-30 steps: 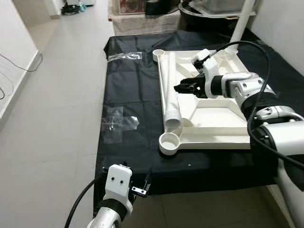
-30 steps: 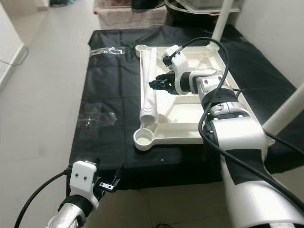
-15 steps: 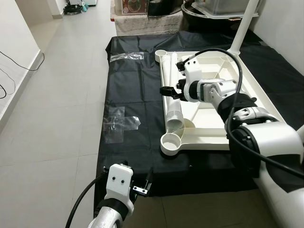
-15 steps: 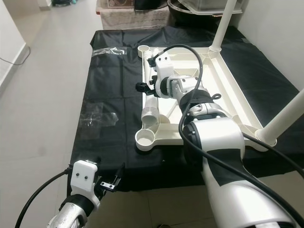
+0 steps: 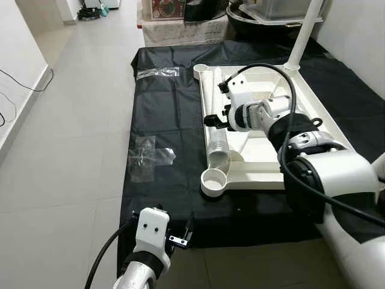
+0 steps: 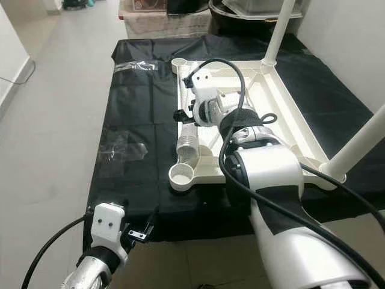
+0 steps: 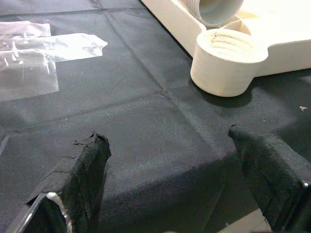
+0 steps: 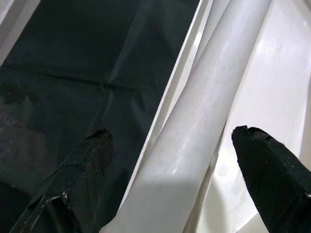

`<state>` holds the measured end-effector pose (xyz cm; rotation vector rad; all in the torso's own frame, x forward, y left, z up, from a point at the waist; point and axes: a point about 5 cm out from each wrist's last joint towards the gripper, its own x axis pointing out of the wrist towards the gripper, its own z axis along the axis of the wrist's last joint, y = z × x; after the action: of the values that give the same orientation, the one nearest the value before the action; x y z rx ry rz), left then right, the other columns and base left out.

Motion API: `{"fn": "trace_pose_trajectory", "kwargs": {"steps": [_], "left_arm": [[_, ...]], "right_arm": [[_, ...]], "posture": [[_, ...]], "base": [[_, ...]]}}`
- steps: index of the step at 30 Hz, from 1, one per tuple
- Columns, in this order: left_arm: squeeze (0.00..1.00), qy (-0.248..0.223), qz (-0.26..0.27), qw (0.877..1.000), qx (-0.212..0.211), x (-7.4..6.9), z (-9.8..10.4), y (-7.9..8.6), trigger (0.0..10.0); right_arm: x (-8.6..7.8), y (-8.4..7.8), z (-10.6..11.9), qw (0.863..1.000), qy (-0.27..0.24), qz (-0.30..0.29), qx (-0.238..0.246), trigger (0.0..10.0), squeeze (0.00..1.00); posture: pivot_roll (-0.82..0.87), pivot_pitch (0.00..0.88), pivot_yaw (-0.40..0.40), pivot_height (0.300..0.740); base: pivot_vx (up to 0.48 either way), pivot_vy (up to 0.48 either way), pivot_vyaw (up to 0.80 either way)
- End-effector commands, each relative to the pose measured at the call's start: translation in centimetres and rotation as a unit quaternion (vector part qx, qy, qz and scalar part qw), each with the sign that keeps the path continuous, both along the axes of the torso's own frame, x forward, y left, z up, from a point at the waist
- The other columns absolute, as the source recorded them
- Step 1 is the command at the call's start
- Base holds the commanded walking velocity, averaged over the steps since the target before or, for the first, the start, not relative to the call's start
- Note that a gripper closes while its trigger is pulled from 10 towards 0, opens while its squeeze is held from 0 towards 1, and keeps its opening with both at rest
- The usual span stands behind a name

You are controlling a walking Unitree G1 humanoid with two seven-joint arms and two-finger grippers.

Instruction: Building children table

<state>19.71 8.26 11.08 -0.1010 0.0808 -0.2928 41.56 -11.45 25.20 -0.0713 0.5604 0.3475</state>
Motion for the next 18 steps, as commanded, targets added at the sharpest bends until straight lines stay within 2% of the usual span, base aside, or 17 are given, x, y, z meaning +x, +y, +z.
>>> {"fn": "trace_pose_trajectory", "kwargs": {"steps": [1,11,12,18], "left_arm": [[0.0,0.009,0.002,1.0,0.003,-0.3,-0.3,0.0,10.0],[0.0,0.007,0.002,1.0,0.001,-0.4,-0.2,-0.2,10.0],[0.0,0.007,0.003,1.0,0.0,-0.4,-0.2,-0.2,10.0],[0.0,0.008,0.004,1.0,-0.002,-0.5,-0.1,-0.3,10.0]], "right_arm": [[-0.1,0.5,-0.2,1.0,0.011,0.001,0.003,10.0,0.0],[-0.5,0.8,-1.4,0.999,0.04,-0.006,-0.015,10.0,0.0],[-0.5,1.0,-1.6,0.999,0.043,0.006,-0.033,10.0,0.0],[-0.8,1.6,-2.0,0.997,0.055,0.027,-0.045,10.0,0.0]], "posture": [[-0.07,0.095,-0.045,0.74],[-0.08,0.11,-0.047,0.74],[-0.08,0.113,-0.051,0.74],[-0.09,0.126,-0.057,0.74]], "base": [[0.0,0.0,0.0],[0.0,0.0,0.0],[0.0,0.0,0.0],[0.0,0.0,0.0]]}}
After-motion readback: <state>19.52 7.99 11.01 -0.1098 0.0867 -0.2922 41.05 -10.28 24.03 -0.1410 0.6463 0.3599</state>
